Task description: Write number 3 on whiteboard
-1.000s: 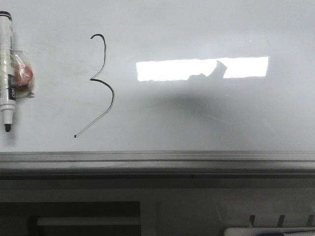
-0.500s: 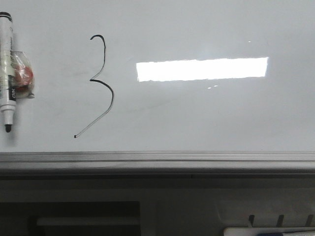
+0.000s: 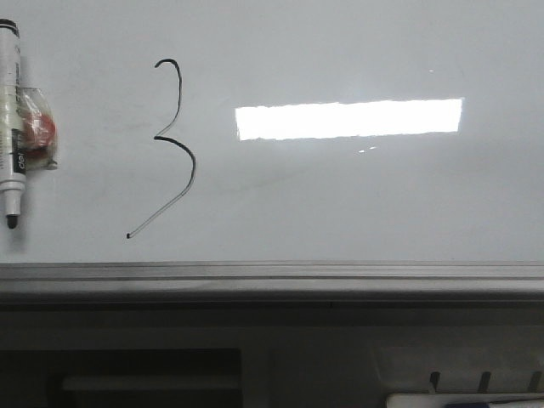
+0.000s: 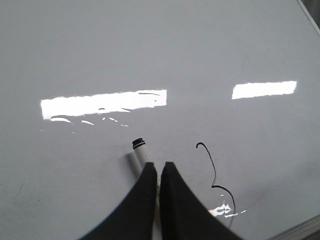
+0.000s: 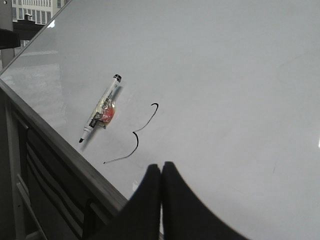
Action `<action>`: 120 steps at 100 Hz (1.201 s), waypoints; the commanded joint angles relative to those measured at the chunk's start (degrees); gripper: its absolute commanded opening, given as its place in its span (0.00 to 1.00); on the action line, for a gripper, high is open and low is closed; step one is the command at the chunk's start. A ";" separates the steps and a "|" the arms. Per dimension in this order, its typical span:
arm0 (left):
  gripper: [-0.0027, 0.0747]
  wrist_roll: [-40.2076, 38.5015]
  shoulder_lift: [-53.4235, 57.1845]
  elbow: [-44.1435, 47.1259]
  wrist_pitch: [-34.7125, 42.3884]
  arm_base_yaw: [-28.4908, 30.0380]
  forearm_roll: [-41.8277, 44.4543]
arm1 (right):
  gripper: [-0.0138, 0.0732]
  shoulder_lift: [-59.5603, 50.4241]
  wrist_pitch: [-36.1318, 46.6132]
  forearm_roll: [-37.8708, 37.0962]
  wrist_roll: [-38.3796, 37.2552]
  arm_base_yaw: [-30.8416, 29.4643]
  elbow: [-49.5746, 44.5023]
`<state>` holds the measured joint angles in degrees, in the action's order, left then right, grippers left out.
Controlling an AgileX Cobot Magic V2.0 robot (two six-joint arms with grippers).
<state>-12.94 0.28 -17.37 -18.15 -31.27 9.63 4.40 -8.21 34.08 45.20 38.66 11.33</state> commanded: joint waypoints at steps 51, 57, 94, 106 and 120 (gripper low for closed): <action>0.01 0.00 1.15 -1.43 0.82 2.54 -0.70 | 0.10 0.56 4.09 0.69 0.30 -0.27 1.33; 0.01 2.31 1.15 -1.43 -0.77 4.66 -2.93 | 0.10 0.56 4.09 0.69 0.30 -0.27 1.33; 0.01 20.33 1.27 1.06 -1.23 25.77 -13.18 | 0.10 0.56 4.09 0.69 0.30 -0.27 1.33; 0.01 20.13 1.27 4.08 0.88 30.80 -13.18 | 0.10 0.56 4.09 0.69 0.30 -0.27 1.33; 0.01 16.51 1.27 9.20 5.61 31.90 -12.86 | 0.10 0.56 4.09 0.69 0.30 -0.27 1.33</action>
<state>6.27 0.28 -9.20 -19.83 0.30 -2.81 4.40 -8.21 34.21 45.31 38.66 11.24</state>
